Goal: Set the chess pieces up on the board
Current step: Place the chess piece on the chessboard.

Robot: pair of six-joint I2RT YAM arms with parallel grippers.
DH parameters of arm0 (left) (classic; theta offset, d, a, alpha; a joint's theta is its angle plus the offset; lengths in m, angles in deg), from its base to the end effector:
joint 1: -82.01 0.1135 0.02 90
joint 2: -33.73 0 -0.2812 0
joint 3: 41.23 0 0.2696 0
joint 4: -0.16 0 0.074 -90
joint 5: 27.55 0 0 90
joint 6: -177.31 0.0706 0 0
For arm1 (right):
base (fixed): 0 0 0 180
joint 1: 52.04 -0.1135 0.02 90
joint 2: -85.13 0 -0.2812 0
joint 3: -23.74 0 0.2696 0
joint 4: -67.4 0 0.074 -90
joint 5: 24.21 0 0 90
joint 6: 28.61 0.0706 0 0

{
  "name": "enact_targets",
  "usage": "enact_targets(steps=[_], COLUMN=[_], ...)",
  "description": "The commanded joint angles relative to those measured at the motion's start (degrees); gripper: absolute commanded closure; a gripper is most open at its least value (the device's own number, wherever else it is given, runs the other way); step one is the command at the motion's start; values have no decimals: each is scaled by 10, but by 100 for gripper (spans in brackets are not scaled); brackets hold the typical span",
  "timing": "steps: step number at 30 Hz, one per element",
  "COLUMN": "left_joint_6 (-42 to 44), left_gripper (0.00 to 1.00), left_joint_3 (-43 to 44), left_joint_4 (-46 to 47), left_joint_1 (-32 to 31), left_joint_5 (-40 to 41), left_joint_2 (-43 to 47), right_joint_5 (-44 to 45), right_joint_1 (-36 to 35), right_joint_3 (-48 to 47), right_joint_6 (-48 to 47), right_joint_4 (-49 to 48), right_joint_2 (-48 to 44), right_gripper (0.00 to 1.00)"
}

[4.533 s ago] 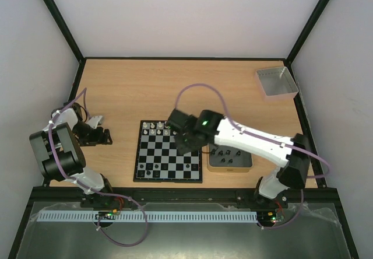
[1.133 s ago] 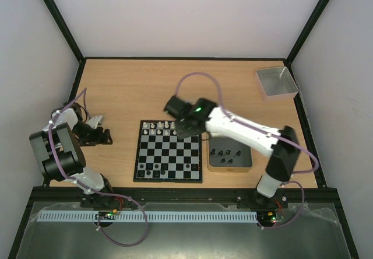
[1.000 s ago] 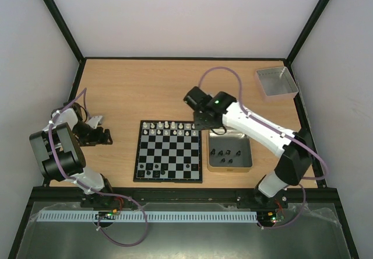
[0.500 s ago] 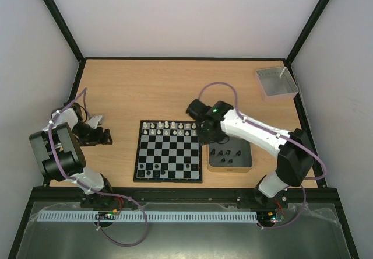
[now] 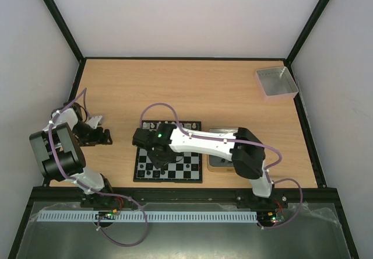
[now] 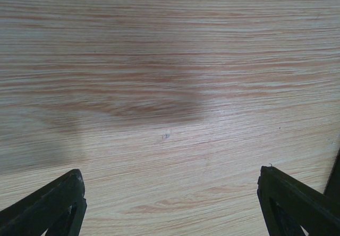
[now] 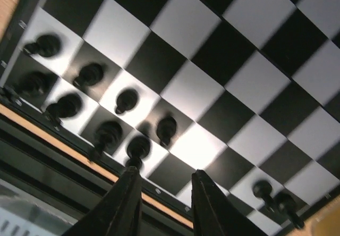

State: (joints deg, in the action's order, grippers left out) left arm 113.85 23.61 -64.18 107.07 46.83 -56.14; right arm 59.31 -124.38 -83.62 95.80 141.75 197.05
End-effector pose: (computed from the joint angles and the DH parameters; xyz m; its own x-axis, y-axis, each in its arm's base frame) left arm 0.2483 0.0951 0.1386 -0.9914 0.0115 -0.1301 0.0422 0.9708 -0.2360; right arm 0.1203 0.4040 0.2115 -0.7844 -0.6128 -0.0961 -0.6183 0.7600 0.2001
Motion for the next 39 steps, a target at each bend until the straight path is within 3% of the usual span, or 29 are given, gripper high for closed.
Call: enact_targets(steps=[1, 18, 39], left_joint_6=[1, 3, 2], left_gripper=[12, 12, 11], left_joint_3=[-6, -6, -6], left_joint_4=[-7, -8, -9], left_joint_1=[2, 2, 2], left_joint_5=[-3, -6, -6], left_joint_2=[2, 1, 2], right_joint_5=[0, -37, -33], right_joint_1=[-9, -11, -13], right_joint_3=[-67, -29, -21], right_joint_6=[-23, -24, -22], right_joint_4=[32, 12, -4], right_joint_2=[38, 45, 48], right_gripper=[76, 92, 94])
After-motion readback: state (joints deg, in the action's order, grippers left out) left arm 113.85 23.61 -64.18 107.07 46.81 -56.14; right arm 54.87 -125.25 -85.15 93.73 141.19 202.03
